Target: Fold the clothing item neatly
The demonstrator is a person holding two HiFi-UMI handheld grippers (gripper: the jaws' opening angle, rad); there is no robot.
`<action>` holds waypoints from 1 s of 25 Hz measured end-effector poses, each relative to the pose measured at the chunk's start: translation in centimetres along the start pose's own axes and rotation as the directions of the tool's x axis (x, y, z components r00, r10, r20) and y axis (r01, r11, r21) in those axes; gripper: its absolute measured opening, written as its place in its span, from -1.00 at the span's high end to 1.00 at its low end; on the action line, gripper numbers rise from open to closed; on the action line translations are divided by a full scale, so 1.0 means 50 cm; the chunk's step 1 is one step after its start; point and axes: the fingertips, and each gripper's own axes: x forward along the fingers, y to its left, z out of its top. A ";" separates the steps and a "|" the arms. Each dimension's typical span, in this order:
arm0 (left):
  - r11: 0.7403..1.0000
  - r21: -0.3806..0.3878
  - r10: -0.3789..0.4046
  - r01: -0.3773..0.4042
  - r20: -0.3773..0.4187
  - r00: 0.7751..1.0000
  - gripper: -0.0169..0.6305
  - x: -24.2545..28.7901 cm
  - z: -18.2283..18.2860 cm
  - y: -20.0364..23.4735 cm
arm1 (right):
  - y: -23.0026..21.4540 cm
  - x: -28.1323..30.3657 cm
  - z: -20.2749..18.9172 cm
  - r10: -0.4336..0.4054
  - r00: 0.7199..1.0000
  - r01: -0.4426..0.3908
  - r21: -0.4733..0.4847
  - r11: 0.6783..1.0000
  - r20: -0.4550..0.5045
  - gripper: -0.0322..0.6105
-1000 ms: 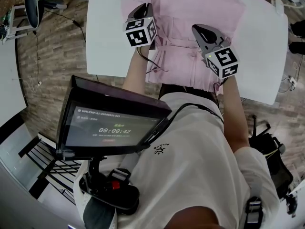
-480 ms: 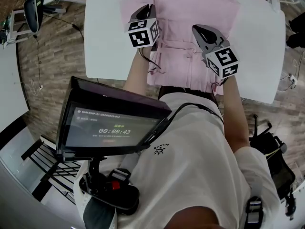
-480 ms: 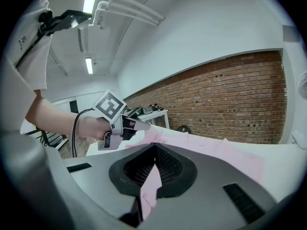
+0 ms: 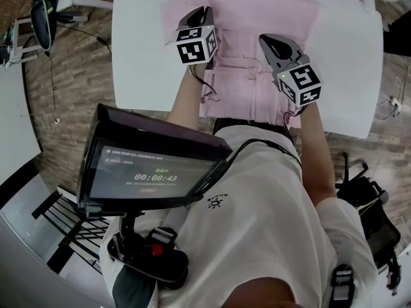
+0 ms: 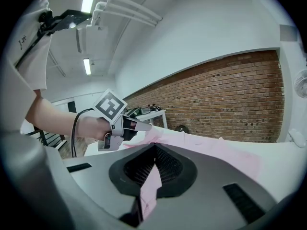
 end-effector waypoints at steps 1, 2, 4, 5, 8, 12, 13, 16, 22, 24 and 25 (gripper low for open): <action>1.000 0.001 -0.004 0.004 0.000 1.000 0.84 0.001 0.000 -0.004 | 0.000 -0.001 -0.001 -0.002 1.000 0.002 0.001 1.000 0.000 0.89; 1.000 0.003 -0.009 0.009 0.000 1.000 0.84 0.002 0.001 -0.007 | -0.001 -0.002 -0.002 -0.004 1.000 0.004 0.002 1.000 0.000 0.89; 1.000 0.007 -0.019 0.018 0.002 1.000 0.84 0.004 0.002 -0.016 | -0.001 -0.003 -0.003 -0.008 1.000 0.008 0.003 1.000 0.000 0.89; 1.000 0.009 -0.024 0.024 0.003 1.000 0.84 0.005 0.003 -0.020 | -0.001 -0.003 -0.003 -0.009 1.000 0.009 0.004 1.000 0.000 0.89; 0.999 0.015 -0.041 0.041 0.005 0.999 0.84 0.008 0.008 -0.036 | -0.001 -0.004 -0.003 -0.013 1.000 0.013 0.006 1.000 -0.001 0.89; 0.998 0.023 -0.061 0.061 0.008 0.998 0.84 0.012 0.013 -0.057 | -0.003 -0.006 -0.002 -0.019 1.000 0.019 0.009 1.000 0.002 0.89; 0.997 0.024 -0.067 0.067 0.008 0.998 0.84 0.013 0.014 -0.064 | -0.004 -0.007 -0.002 -0.021 1.000 0.021 0.009 1.000 0.002 0.89; 0.996 0.027 -0.089 0.089 0.007 0.996 0.84 0.018 0.014 -0.086 | -0.007 -0.012 -0.003 -0.031 1.000 0.031 0.013 0.999 0.000 0.89; 0.989 0.048 -0.138 0.138 0.002 0.990 0.84 0.026 0.015 -0.136 | -0.014 -0.024 -0.003 -0.053 0.999 0.053 0.021 0.998 -0.003 0.89; 0.987 0.053 -0.153 0.152 -0.001 0.988 0.84 0.029 0.016 -0.149 | -0.016 -0.028 -0.002 -0.061 0.998 0.061 0.024 0.998 -0.001 0.89; 0.986 0.057 -0.160 0.160 -0.003 0.987 0.84 0.030 0.016 -0.156 | -0.018 -0.030 -0.002 -0.065 0.998 0.065 0.026 0.998 -0.001 0.89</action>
